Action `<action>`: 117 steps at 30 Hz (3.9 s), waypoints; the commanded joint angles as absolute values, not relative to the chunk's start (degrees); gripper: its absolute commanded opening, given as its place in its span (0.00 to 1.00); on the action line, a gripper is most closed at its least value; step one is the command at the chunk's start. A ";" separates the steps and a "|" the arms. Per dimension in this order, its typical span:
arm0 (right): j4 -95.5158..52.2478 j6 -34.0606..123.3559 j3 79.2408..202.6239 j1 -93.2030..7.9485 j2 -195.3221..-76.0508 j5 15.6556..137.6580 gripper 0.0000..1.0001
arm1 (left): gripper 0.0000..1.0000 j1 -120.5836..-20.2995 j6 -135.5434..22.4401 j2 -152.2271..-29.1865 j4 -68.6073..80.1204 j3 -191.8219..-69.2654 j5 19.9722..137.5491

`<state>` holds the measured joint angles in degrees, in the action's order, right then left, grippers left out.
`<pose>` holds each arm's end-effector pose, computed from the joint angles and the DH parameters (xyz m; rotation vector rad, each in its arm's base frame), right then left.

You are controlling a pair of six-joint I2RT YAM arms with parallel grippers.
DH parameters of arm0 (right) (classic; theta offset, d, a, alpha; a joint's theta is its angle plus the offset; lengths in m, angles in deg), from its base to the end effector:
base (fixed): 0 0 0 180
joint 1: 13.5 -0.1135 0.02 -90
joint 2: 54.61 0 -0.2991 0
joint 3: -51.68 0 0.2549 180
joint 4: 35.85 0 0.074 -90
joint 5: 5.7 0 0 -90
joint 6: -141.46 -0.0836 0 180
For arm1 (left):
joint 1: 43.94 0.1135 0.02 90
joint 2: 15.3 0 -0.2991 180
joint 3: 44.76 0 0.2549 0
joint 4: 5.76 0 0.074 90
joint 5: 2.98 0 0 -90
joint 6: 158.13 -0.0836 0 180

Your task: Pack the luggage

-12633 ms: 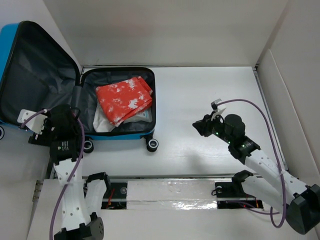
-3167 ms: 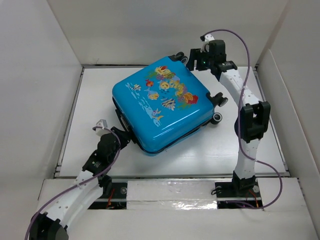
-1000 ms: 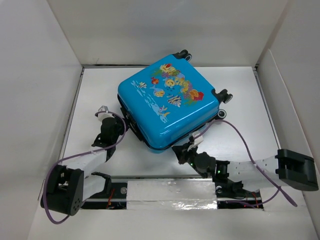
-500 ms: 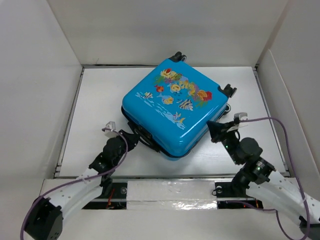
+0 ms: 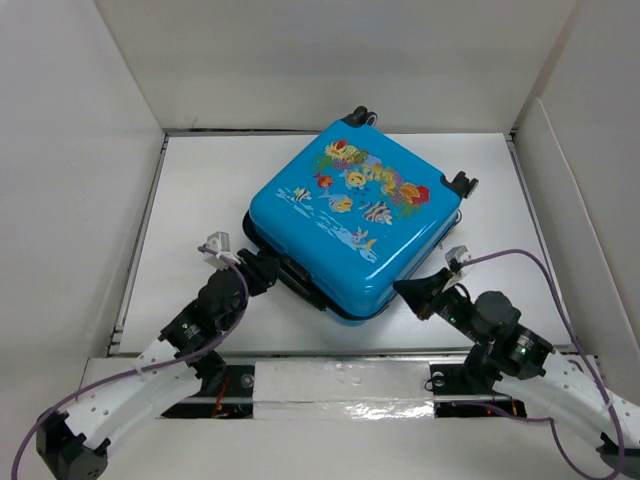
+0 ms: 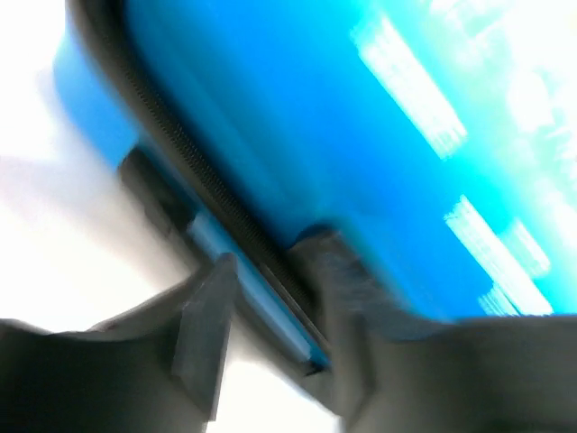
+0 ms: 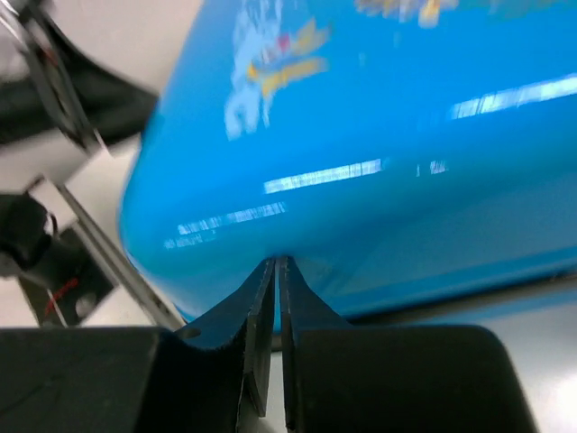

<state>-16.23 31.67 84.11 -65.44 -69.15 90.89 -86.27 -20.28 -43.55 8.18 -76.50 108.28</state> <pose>0.0877 0.0965 0.2622 -0.3727 1.6301 0.8712 0.1390 -0.0856 0.2430 -0.3660 1.7767 -0.8191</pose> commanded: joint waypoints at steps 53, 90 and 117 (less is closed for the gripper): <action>-39.27 28.00 76.64 -75.64 -90.72 104.07 0.39 | 0.02 -103.00 -28.05 -60.47 -6.81 -76.57 94.32; -43.06 11.48 96.60 -99.37 -124.66 133.96 0.00 | 0.66 -98.09 -26.92 -62.79 -7.55 -85.53 111.26; -29.00 11.47 100.45 -105.35 -120.69 130.61 0.00 | 0.76 -49.64 -14.34 -107.49 -27.90 -99.34 76.57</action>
